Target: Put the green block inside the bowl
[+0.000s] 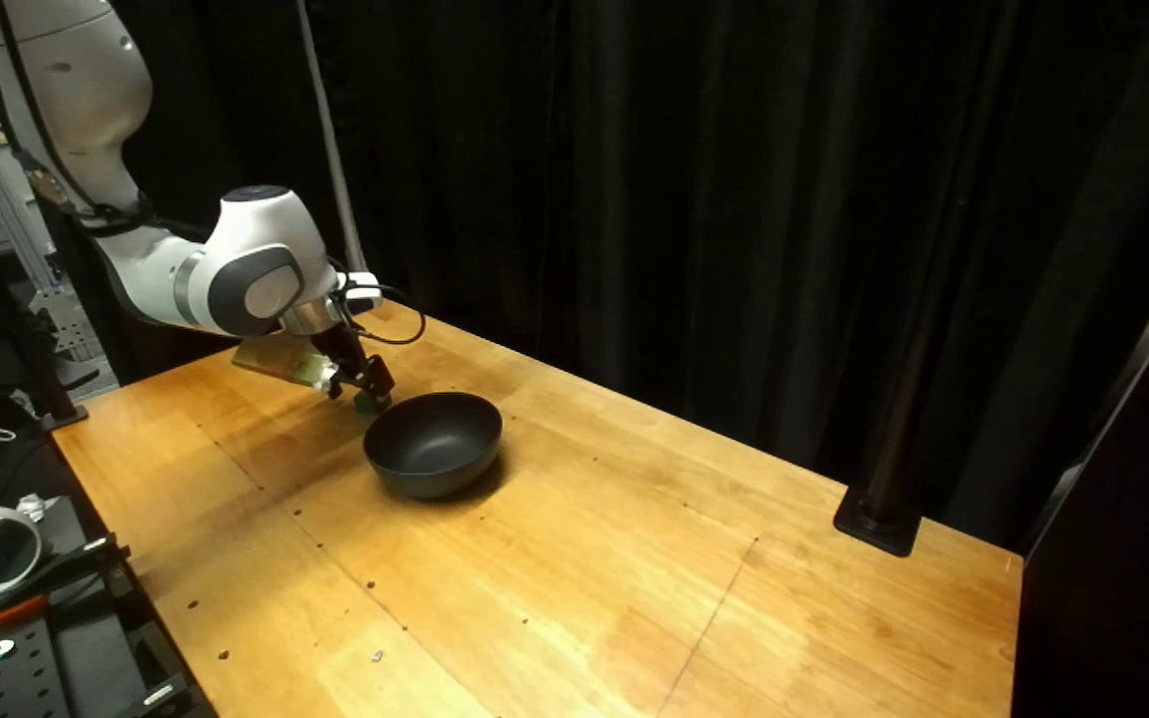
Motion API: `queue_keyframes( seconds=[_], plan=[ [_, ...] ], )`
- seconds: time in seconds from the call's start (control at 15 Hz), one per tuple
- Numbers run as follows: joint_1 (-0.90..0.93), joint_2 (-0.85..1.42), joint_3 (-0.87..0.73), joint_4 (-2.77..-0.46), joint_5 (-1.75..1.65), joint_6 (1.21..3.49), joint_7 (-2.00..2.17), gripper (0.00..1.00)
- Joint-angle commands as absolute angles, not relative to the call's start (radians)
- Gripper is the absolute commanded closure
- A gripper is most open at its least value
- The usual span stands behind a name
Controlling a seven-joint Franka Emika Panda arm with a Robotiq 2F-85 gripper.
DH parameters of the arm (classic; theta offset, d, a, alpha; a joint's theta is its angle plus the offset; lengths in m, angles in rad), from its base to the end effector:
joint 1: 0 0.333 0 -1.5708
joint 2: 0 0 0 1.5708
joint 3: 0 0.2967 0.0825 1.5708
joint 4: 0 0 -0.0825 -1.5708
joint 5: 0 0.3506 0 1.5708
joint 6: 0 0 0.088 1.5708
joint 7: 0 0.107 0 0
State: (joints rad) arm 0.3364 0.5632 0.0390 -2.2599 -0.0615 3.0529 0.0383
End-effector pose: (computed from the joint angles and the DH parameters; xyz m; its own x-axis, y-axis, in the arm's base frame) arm 0.4877 0.1981 0.1488 0.9011 0.3684 0.2285 0.3806 -0.9247 -0.0103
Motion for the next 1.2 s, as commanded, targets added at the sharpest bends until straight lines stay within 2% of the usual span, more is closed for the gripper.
queue_keyframes(
  seconds=[0.0, 0.47, 0.8, 1.13],
  plan=[
    [0.394, 0.595, -0.017, -2.213, -0.094, 3.079, 0.064, 0.25],
    [0.428, 0.577, -0.083, -2.223, -0.099, 3.063, 0.079, 0.79],
    [0.337, 0.480, -0.024, -2.247, -0.084, 2.943, 0.046, 0.79],
    [0.322, 0.359, -0.079, -2.251, -0.121, 2.838, 0.096, 0.79]
  ],
)
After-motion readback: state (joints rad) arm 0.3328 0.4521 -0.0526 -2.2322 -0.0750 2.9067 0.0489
